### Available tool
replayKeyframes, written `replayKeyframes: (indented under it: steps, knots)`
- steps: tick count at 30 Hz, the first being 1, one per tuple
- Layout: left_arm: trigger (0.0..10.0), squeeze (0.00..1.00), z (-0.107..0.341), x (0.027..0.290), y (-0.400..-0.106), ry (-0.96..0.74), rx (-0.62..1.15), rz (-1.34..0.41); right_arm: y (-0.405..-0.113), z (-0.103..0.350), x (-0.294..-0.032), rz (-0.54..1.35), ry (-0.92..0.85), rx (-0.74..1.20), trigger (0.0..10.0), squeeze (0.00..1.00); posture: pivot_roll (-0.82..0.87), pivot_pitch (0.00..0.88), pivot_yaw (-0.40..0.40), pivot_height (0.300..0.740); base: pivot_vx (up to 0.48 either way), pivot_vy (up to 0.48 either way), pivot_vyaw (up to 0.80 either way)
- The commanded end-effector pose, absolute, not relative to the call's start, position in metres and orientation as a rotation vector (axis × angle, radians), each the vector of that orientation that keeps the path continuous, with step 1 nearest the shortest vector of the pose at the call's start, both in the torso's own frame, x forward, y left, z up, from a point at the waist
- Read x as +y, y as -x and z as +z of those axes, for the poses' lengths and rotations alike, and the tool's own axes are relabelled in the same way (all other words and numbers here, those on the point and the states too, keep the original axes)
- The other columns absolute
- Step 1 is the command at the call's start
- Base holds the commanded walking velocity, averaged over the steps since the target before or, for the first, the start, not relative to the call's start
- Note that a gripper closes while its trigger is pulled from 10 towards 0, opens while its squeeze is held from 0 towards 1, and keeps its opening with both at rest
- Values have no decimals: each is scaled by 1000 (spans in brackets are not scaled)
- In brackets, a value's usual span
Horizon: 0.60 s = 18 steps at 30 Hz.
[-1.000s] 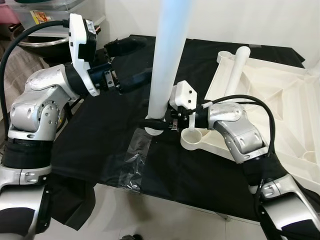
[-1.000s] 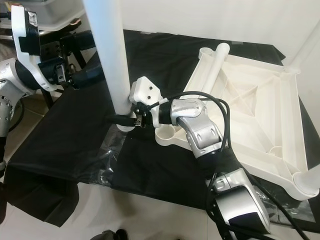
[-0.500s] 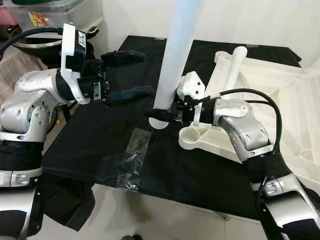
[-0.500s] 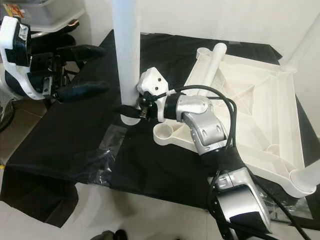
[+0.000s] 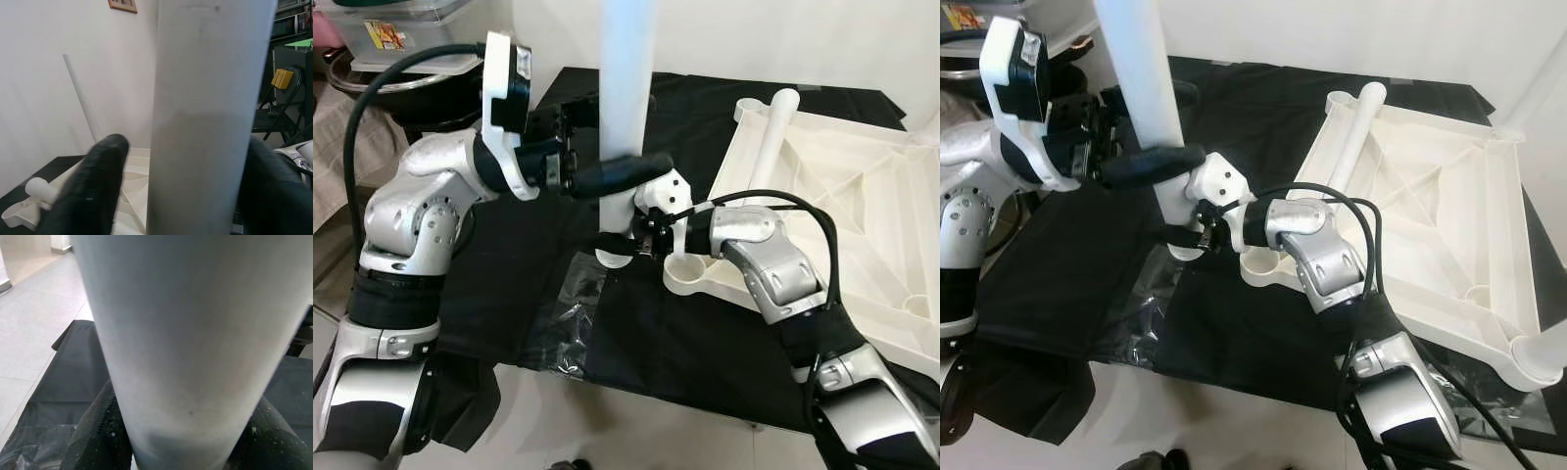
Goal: Building children table
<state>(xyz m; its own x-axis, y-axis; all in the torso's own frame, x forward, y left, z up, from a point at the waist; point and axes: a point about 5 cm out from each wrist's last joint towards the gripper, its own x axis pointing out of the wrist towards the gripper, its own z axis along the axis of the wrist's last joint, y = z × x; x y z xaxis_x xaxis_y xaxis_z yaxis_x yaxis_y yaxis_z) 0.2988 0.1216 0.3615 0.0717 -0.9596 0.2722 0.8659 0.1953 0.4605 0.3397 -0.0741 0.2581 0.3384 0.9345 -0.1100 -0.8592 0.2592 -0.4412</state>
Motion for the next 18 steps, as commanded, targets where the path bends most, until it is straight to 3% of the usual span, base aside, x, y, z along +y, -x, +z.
replayKeyframes:
  steps: [1,7,8,12,13,18]
  knots:
    - [0,0,361,122,-297,-221,-566,-1394,-338,254,-74,1227,466,-185,0,0,-2,161,26,740,0,0,0]
    - [0,0,365,127,-298,-267,-556,-1368,-339,256,-77,1207,468,-193,0,0,-2,162,26,740,0,0,0]
    - [0,0,366,129,-297,-275,-556,-1364,-339,258,-78,1203,463,-201,10000,0,0,161,27,740,0,0,0]
    - [0,0,368,132,-297,-289,-555,-1356,-340,266,-82,1192,411,-234,10000,0,2,161,29,740,0,0,0]
    - [0,0,369,133,-297,-293,-554,-1355,-337,269,-84,1228,373,-228,10000,1000,4,159,27,740,0,0,0]
    - [0,0,370,132,-296,-291,-554,-1366,-332,278,-86,1276,321,-280,10000,1000,6,159,27,740,0,0,0]
